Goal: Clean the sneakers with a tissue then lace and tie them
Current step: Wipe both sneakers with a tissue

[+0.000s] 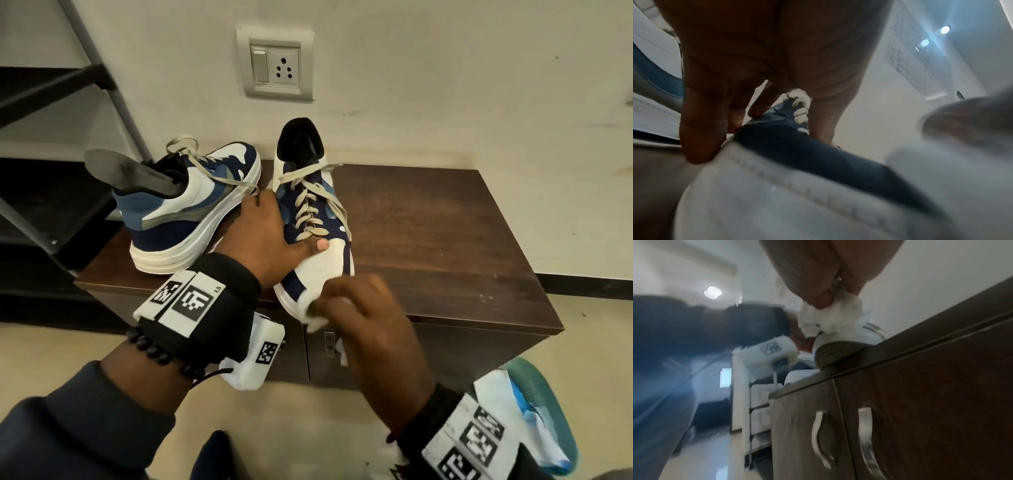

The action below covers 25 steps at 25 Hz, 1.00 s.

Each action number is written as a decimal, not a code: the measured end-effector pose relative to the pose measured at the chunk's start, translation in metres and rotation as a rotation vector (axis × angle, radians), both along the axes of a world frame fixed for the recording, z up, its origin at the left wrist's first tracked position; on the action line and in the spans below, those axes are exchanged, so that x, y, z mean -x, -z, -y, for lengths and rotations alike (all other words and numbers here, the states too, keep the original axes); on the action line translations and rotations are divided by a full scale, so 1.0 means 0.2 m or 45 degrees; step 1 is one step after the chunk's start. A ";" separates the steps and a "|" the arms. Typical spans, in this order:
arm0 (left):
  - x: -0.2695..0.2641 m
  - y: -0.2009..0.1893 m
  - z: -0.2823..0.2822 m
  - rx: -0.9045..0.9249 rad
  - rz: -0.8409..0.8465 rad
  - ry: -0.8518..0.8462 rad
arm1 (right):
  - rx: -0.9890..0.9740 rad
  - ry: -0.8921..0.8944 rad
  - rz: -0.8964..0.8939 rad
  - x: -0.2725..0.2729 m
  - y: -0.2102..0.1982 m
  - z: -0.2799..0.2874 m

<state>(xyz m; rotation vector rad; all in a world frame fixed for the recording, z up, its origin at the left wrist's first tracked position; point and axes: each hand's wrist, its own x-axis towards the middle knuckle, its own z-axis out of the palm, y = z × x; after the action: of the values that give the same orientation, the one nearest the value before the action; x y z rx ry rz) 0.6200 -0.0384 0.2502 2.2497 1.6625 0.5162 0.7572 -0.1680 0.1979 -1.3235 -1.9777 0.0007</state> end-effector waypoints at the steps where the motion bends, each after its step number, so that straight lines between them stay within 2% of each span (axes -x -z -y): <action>1: 0.00 0.00 0.00 0.018 -0.011 0.004 | -0.057 -0.072 0.154 0.03 0.04 0.05; 2: 0.00 0.00 0.00 0.031 -0.011 0.017 | -0.086 -0.127 0.242 0.04 0.06 0.09; 3: 0.00 0.00 -0.01 0.031 -0.016 0.033 | -0.123 -0.132 0.239 0.03 0.06 0.11; 6: -0.01 0.00 -0.01 0.019 -0.082 0.036 | -0.244 0.057 -0.026 -0.03 -0.01 0.04; 7: -0.01 0.00 -0.02 0.015 -0.103 0.035 | -0.226 0.090 -0.024 -0.03 -0.02 0.02; 10: -0.01 0.02 -0.01 0.035 -0.050 0.075 | -0.150 -0.063 0.165 0.03 0.03 0.04; 11: -0.01 0.02 -0.02 0.038 -0.028 0.092 | -0.132 -0.114 0.159 0.01 0.03 0.04; 15: -0.02 0.01 -0.04 0.035 -0.043 0.114 | -0.200 0.124 -0.233 -0.08 -0.07 -0.05; 17: -0.01 0.01 -0.04 0.040 -0.040 0.122 | -0.152 0.131 -0.145 -0.04 -0.05 -0.08; 19: 0.02 0.03 -0.03 0.059 -0.013 0.119 | -0.110 0.046 -0.003 0.00 0.01 -0.06; 21: 0.01 0.03 -0.03 0.066 -0.037 0.117 | -0.060 -0.040 0.004 -0.08 -0.02 -0.04; 22: -0.01 0.03 -0.03 0.060 -0.064 0.113 | -0.051 -0.022 -0.044 -0.13 -0.04 -0.04; 25: -0.02 0.01 -0.02 0.051 -0.115 0.101 | -0.043 0.220 -0.331 -0.19 -0.05 -0.13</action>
<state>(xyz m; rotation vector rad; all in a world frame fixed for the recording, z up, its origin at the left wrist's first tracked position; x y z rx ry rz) 0.6248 -0.0347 0.2490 2.3304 1.6031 0.3638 0.7944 -0.1410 0.2078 -1.3938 -1.6361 0.0543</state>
